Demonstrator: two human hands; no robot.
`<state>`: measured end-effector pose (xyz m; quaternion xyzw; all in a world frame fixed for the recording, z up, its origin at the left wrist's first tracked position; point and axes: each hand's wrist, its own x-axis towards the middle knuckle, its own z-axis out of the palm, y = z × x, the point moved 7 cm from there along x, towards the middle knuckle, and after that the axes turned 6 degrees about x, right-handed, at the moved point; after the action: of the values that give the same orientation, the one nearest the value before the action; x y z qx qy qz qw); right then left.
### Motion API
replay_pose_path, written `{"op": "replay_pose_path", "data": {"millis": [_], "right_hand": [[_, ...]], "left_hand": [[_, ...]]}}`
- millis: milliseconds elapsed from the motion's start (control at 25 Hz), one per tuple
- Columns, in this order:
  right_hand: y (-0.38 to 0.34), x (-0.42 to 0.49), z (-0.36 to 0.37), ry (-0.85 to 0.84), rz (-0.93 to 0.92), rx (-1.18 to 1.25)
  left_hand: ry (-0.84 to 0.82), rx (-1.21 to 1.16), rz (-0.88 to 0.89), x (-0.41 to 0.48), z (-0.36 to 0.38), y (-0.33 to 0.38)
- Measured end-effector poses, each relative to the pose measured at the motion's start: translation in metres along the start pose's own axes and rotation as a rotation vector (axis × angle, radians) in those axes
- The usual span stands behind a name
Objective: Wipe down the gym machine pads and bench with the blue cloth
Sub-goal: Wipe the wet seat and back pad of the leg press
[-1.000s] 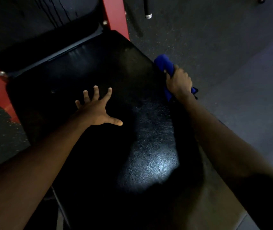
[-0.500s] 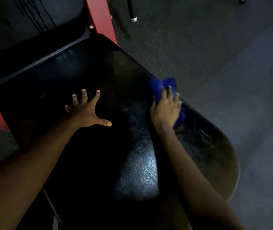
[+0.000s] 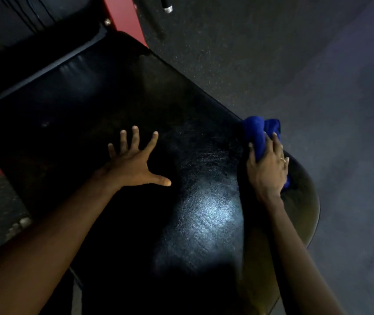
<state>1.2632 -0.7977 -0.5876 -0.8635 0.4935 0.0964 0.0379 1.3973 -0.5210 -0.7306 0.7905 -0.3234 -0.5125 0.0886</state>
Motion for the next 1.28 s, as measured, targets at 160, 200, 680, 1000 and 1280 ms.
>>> {"op": "replay_pose_path", "data": {"millis": [160,200,680,1000,1280], "right_hand": [[-0.061,0.012,0.035,0.019,0.002,-0.062],[-0.090,0.018,0.053,-0.034,-0.059,-0.058],[0.015,0.000,-0.010,0.063,0.038,-0.065],[-0.105,0.010,0.058,-0.157,-0.390,-0.088],[0.087,-0.031,-0.048,0.068,0.103,-0.064]], "left_hand": [[0.015,0.017,0.002,-0.001,0.003,0.003],[0.017,0.011,0.005,-0.001,0.002,0.003],[0.087,-0.025,0.011,-0.011,0.006,0.002],[0.126,-0.058,-0.005,-0.015,0.010,-0.002],[0.137,-0.047,-0.003,-0.015,0.010,-0.001]]}}
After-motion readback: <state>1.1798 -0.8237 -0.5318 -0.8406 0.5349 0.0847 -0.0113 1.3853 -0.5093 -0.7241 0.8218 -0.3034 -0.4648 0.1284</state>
